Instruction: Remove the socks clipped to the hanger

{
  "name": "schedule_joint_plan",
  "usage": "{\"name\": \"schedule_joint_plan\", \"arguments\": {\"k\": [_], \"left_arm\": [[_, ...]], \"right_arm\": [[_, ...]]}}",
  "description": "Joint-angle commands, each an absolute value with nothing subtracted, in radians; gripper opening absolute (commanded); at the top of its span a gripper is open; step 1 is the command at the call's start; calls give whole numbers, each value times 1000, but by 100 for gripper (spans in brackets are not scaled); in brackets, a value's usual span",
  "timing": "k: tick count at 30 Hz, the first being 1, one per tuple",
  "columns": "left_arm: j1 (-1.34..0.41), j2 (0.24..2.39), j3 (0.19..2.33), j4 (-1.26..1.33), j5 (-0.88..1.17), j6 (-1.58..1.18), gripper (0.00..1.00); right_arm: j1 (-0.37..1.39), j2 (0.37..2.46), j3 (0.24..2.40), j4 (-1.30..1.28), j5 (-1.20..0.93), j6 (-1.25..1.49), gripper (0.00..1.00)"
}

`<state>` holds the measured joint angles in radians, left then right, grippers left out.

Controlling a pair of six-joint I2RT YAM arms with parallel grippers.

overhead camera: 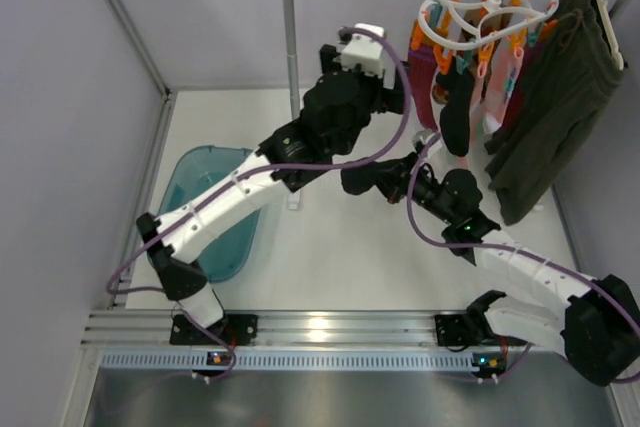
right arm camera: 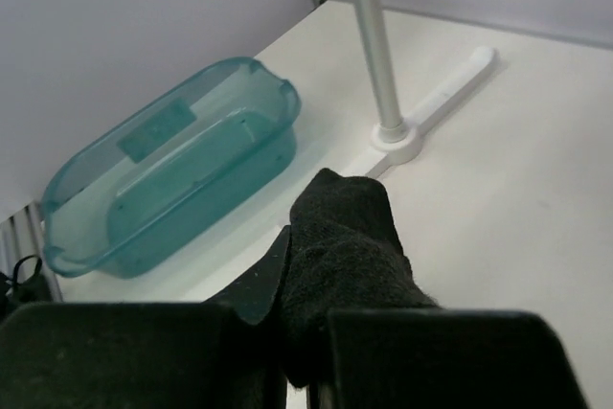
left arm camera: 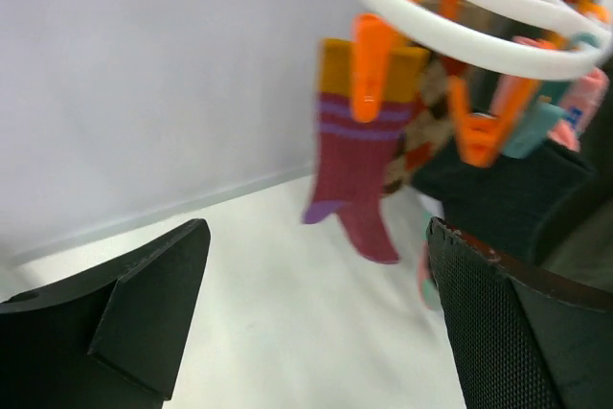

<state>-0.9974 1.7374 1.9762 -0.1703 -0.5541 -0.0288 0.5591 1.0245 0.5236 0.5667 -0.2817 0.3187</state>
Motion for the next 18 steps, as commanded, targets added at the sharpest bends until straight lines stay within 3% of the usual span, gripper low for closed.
{"name": "schedule_joint_plan", "arguments": {"k": [1,10,15,17,18], "left_arm": [[-996,1527,1817,-133,-882,-86,98],[-1044,933,1286,-224,-1495,-149,99],[-1196,804,1258,-221,-1746,30,98],[-1206,759,1240,-221,-1746,70,99],[-1209,744,1232,-219,-1746,80,99]], "right_arm": [[621,1133,624,678,-383,387,0],[923,1616,1136,442,-304,331,2],[1025,1950,1533,269,-290,337,4],[1046,2037,1650,206,-296,330,11],[1054,2115,1764,137,-296,319,28]]}}
